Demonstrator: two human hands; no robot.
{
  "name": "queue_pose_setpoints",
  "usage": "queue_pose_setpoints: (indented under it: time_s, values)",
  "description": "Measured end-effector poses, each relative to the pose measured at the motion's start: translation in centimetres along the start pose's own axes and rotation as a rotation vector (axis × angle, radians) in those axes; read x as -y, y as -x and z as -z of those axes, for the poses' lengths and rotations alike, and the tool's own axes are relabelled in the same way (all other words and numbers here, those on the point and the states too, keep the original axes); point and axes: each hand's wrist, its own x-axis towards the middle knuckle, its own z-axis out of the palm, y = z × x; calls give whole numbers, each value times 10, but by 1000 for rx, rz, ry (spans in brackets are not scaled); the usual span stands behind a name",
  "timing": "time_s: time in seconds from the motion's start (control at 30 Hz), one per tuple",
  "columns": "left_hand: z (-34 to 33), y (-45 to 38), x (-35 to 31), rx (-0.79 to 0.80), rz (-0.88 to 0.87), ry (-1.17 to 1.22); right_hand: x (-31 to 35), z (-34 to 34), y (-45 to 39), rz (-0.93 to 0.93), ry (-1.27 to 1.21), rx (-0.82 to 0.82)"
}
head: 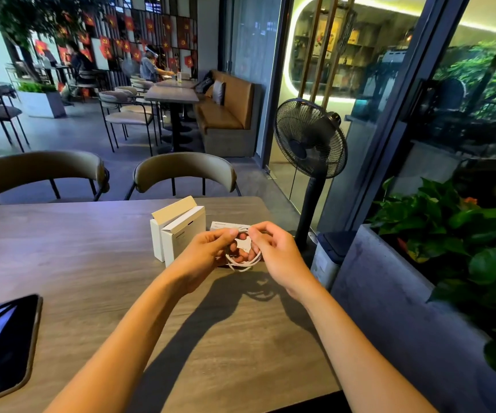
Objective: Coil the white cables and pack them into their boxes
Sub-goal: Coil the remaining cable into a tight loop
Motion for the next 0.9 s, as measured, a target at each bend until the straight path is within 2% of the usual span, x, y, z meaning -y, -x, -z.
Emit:
queue_pose_setpoints:
  time_s: [0.2,0.33,0.43,0.5,0.57,0.67,0.73,0.83,0.9]
  values:
    - [-1,-2,15,-247,-200,-520,-4,6,2,-4,58,133]
    - [-3,0,14,-312,-335,-751,-12,14,3,-26,143,125]
    - [-10,1,16,-273,-354,-753,-7,17,3,8,425,-54]
    - [-19,1,17,-270,-391,-731,-7,16,3,-5,522,-172]
    - [-27,2,20,-281,-419,-699,-6,12,6,-53,549,-221]
    - [-33,2,25,-314,-445,-697,-8,4,8,-88,581,-194]
    - [-33,2,29,-337,-448,-718,-10,-1,8,-101,482,-207]
    - [-30,1,32,-370,-472,-743,-14,-2,6,-194,85,-215]
    - [-30,4,29,-388,-488,-717,-10,-1,7,-244,-158,-151]
